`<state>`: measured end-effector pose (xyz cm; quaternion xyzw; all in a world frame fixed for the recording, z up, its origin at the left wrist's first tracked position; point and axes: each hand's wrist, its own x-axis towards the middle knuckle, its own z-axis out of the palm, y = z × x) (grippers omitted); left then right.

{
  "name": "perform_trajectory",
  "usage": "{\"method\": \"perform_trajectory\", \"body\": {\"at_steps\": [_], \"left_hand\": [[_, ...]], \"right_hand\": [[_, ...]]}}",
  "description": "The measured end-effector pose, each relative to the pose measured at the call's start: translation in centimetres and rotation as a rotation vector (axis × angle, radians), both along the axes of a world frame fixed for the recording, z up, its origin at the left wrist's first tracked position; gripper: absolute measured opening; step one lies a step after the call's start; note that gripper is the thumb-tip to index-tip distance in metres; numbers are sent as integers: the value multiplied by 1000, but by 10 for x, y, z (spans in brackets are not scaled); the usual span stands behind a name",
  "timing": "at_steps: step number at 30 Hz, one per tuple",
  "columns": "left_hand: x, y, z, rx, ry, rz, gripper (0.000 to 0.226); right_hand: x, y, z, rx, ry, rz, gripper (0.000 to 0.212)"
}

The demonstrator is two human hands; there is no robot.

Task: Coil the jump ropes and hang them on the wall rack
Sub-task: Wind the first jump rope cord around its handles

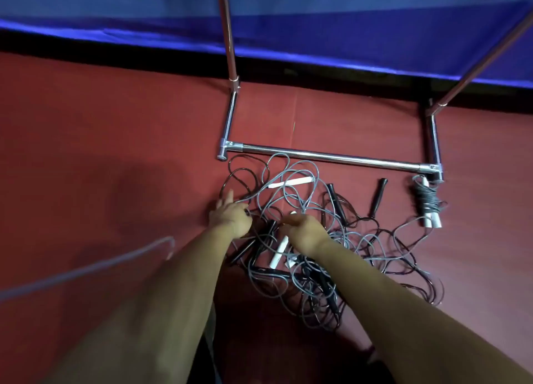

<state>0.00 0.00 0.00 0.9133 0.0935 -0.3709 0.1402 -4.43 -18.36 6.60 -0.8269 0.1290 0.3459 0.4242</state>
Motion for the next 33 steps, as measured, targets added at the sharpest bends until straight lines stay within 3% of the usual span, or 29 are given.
{"method": "perform_trajectory", "body": {"at_steps": [4, 9, 11, 13, 17, 22, 26, 31, 33], "left_hand": [[15, -6, 1, -4, 31, -106, 52], [20, -6, 9, -116, 70, 34, 29], [23, -9, 16, -171, 125, -27, 18], [22, -13, 21, -221, 175, -85, 31], [21, -14, 26, -35, 108, -310, 30], [21, -14, 4, 123, 264, -369, 65], [27, -13, 11, 32, 244, -297, 25], [45, 4, -4, 86, 213, -229, 37], [45, 8, -19, 131, 305, -257, 37]], "right_hand": [[6, -4, 0, 28, 35, -31, 29], [16, -4, 9, 5, 14, -59, 30], [18, -4, 17, 1, -10, -46, 27], [18, -5, 28, 3, -29, -40, 26], [17, -8, 40, 15, -31, -21, 27], [19, -16, 37, 6, -25, -4, 28], [20, -21, 29, -39, -21, 9, 25], [21, -19, 31, -55, -19, 18, 25], [22, -17, 34, -43, -17, 39, 27]]}}
